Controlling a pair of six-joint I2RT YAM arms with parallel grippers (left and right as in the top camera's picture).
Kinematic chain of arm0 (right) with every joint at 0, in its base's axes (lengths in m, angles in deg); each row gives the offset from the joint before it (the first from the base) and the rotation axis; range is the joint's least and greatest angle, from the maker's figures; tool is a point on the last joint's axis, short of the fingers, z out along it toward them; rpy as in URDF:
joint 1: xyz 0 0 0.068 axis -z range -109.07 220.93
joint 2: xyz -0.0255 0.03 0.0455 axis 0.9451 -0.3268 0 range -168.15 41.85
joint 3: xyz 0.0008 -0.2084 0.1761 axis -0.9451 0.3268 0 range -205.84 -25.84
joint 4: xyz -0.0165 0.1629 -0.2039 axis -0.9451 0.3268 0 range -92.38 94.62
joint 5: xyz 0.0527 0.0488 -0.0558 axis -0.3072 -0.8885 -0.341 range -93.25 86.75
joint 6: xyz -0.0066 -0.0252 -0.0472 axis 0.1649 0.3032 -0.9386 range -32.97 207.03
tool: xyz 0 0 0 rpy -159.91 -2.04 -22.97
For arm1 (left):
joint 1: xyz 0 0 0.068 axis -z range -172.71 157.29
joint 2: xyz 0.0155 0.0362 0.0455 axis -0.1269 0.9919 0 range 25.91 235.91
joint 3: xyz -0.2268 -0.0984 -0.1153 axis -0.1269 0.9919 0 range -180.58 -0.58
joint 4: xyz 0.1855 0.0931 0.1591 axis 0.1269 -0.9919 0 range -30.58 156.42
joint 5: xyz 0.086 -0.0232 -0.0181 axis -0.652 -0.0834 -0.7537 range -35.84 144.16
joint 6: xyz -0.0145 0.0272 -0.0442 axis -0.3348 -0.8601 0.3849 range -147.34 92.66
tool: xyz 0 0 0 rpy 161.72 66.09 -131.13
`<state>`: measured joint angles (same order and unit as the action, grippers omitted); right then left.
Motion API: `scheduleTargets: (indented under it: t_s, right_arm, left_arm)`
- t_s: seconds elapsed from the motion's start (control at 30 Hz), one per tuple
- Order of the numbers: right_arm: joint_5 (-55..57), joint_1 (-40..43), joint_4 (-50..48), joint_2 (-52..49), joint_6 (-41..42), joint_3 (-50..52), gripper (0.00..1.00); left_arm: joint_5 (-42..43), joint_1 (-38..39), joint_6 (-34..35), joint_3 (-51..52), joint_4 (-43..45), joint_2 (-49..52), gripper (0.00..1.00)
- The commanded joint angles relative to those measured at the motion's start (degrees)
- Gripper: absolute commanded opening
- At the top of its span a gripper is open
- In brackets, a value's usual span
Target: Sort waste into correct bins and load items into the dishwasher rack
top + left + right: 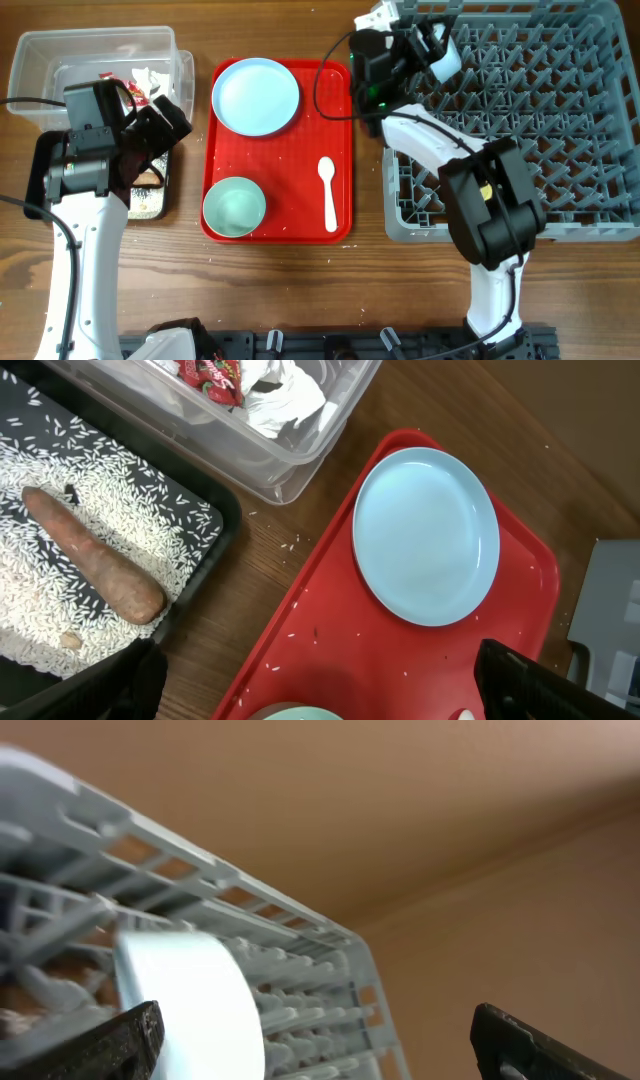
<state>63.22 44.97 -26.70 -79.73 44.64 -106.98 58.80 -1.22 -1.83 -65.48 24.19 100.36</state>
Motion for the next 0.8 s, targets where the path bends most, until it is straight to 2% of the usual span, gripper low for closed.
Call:
scheduleTargets:
  t_s: [0.0, 0.07, 0.13, 0.17, 0.2, 0.27, 0.3, 0.43, 0.53, 0.57, 0.67, 0.73, 0.77]
  right_arm:
    - [-4.9, -2.8, 2.4, 8.9, 11.5, -0.7, 1.0]
    - [-15.6, -5.7, 14.9, 13.0, 21.5, -0.7, 1.0]
    - [-41.1, -8.5, 31.9, 16.4, 38.4, -0.7, 1.0]
    - [-56.7, -9.4, 37.5, 17.6, 50.5, -0.7, 0.99]
    - [-69.4, -9.6, 41.4, 17.9, 61.6, -0.7, 1.0]
    - [-84.1, -9.6, 46.2, 17.4, 77.6, 0.0, 1.0]
    - [-88.0, -10.3, 47.0, 16.9, 81.3, 1.4, 0.99]
    - [-88.1, -17.4, 47.5, 12.7, 81.6, 4.1, 0.87]
    - [-89.0, -19.6, 48.2, 7.1, 82.4, 4.1, 0.8]
    - [-90.8, -19.4, 49.6, 3.5, 82.4, 2.9, 0.72]
    - [-90.0, -19.6, 55.6, -2.0, 81.3, -2.4, 0.58]
    - [-89.3, -19.6, 57.4, -2.8, 81.4, -3.6, 0.38]
    - [-89.2, -19.5, 57.7, -2.6, 81.5, -4.0, 0.36]
  left_arm:
    - [0.7, 0.3, -1.3, -0.8, 0.1, -0.3, 1.0]
    - [0.7, 0.3, -1.3, -0.8, 0.1, -0.3, 1.0]
    - [0.7, 0.3, -1.3, -0.8, 0.1, -0.3, 1.0]
    - [0.7, 0.3, -1.3, -0.8, 0.1, -0.3, 1.0]
    - [0.7, 0.3, -1.3, -0.8, 0.1, -0.3, 1.0]
    - [0.7, 0.3, -1.3, -0.8, 0.1, -0.3, 1.0]
    - [0.7, 0.3, -1.3, -0.8, 0.1, -0.3, 1.0]
    - [0.7, 0.3, -1.3, -0.8, 0.1, -0.3, 1.0]
    - [0.7, 0.3, -1.3, -0.8, 0.1, -0.3, 1.0]
    - [0.7, 0.3, -1.3, -0.8, 0.1, -0.3, 1.0]
    - [0.7, 0.3, -1.3, -0.8, 0.1, -0.3, 1.0]
    - [0.7, 0.3, -1.3, -0.8, 0.1, -0.3, 1.0]
    - [0.7, 0.3, -1.3, -0.8, 0.1, -0.3, 1.0]
